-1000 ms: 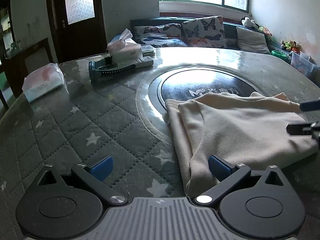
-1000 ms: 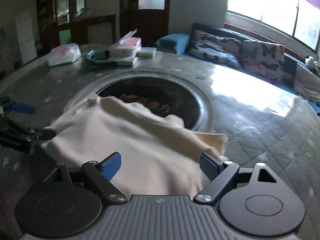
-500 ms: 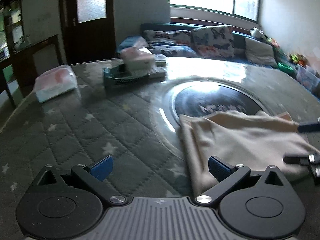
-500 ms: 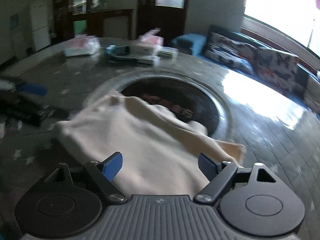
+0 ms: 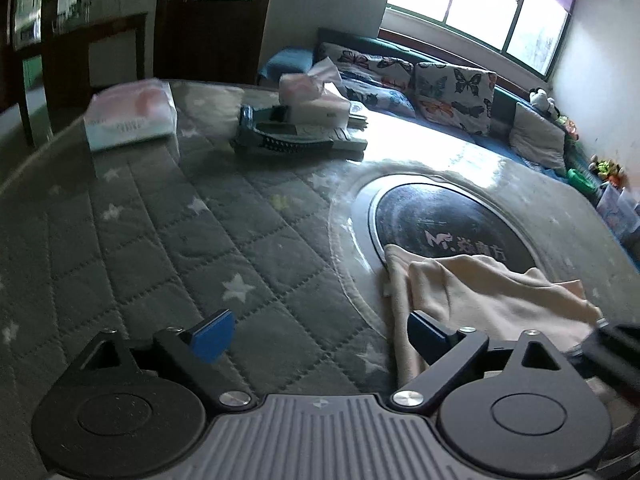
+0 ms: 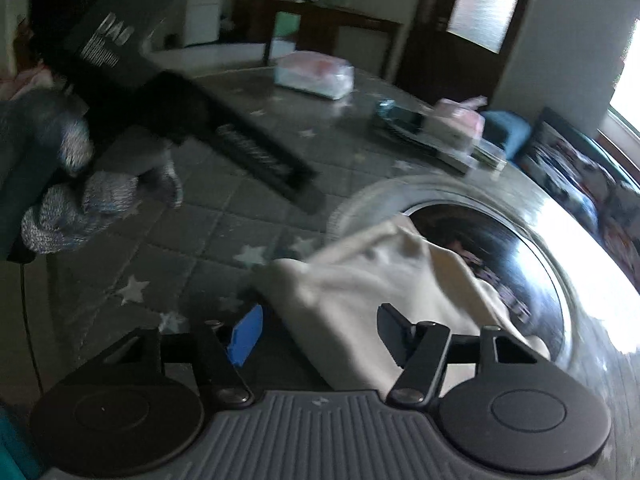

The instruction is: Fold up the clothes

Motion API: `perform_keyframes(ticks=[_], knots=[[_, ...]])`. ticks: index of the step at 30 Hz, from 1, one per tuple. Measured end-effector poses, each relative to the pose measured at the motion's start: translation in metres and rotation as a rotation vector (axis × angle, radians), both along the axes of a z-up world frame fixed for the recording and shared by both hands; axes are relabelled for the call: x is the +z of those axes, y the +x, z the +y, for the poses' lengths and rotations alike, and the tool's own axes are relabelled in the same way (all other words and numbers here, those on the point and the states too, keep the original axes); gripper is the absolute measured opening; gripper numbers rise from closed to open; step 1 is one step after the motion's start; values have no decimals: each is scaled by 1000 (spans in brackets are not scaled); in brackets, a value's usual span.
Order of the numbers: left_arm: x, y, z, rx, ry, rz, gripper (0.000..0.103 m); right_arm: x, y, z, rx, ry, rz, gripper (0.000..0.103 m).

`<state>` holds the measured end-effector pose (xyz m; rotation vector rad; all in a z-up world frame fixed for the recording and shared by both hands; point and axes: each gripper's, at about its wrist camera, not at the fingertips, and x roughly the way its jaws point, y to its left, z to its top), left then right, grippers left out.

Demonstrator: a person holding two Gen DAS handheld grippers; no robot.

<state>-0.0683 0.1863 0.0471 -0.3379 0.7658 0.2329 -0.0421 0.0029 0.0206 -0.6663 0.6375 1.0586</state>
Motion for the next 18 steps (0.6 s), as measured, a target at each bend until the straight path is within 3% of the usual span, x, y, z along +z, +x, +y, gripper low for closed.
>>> perform_keyframes(ticks=[5, 11, 18], knots=[[-1, 0, 3, -2, -92, -12, 94, -14, 0, 18, 24, -32, -2, 52], [-7, 5, 2, 10, -194, -18, 95, -11, 11, 12, -35, 14, 6, 17], [-12, 12, 0, 45, -363, -26, 96, 9, 19, -9, -90, 128, 58, 12]])
